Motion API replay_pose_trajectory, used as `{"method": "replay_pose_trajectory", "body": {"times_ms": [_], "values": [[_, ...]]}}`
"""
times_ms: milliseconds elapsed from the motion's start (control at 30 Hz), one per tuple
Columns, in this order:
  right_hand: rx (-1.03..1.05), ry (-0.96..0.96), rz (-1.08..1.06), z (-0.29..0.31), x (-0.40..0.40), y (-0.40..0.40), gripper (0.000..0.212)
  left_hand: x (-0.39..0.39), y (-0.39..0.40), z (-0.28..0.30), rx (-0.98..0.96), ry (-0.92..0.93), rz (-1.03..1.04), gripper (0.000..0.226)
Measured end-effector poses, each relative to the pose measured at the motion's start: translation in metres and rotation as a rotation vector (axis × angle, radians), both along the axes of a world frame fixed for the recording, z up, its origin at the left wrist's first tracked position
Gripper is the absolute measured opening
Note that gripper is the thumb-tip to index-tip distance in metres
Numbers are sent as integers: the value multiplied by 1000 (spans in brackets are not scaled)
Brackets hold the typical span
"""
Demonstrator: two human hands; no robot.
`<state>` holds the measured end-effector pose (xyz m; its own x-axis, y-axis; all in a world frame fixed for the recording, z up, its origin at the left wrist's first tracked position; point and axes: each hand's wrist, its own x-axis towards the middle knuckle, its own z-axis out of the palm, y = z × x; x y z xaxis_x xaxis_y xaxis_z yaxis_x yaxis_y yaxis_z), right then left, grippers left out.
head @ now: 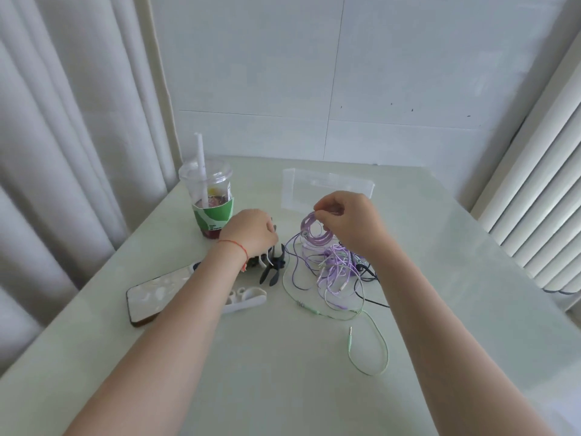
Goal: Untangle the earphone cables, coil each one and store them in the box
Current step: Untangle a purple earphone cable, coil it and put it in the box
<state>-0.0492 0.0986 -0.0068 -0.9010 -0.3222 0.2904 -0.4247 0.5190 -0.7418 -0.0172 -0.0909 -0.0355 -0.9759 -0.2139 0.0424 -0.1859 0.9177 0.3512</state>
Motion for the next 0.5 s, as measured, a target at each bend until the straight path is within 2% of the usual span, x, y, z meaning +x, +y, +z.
{"method": "replay_pose_trajectory", "body": {"times_ms": [67,167,267,333,433,500], "values": [[8,-8,-11,-1,3,-7,8,4,-2,-5,-13,25,5,16],[21,-20,-13,1,7,-13,8,8,-6,-12,-58,78,70,30],[31,-18,-19,3,8,-16,8,9,-11,-15,-58,-21,68,35],[38,-13,-18,4,10,-17,8,10,-12,-16,-19,-27,49,29],[3,-31,-18,5,11,-16,9,11,-14,-14,113,95,49,18],[-49,-50,-9,7,12,-13,10,10,-15,-9,340,184,46,18]]}}
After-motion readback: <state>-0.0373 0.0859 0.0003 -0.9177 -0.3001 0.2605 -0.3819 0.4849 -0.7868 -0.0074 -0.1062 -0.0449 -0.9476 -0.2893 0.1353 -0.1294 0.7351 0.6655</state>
